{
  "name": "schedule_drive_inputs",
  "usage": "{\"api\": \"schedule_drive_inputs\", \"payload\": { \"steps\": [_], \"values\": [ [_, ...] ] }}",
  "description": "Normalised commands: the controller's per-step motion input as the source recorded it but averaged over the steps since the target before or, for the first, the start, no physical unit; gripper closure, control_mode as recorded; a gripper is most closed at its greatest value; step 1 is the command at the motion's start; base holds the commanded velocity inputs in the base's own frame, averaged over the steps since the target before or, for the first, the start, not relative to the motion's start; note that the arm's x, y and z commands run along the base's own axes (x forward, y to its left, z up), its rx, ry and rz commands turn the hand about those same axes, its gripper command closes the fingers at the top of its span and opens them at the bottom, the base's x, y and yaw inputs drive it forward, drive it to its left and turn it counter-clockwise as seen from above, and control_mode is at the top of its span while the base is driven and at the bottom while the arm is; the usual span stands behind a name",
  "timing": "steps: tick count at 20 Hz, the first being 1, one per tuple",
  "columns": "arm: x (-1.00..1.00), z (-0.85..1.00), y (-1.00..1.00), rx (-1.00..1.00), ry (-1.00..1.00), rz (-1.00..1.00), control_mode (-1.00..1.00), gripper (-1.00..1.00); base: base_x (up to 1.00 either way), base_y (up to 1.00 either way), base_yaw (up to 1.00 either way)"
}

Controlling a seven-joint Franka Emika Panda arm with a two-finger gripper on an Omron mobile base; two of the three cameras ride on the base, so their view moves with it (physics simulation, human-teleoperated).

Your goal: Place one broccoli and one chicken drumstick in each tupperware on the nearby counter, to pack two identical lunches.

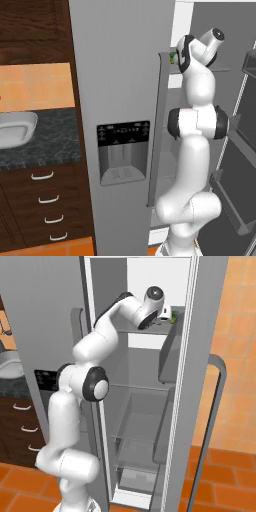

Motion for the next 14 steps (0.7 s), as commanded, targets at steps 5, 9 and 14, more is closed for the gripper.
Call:
{"api": "schedule_drive_inputs", "payload": {
  "steps": [5,9,14],
  "values": [
    [0.12,-0.95,0.12,-0.09,-0.05,0.0,-1.0,1.0,0.0,0.0,0.0],
    [-0.46,-0.91,0.38,-0.13,-0.36,0.0,-1.0,1.0,0.0,0.0,0.0],
    [-1.0,-0.29,0.36,-0.08,-0.44,0.0,-1.0,1.0,0.0,0.0,0.0]
  ]
}}
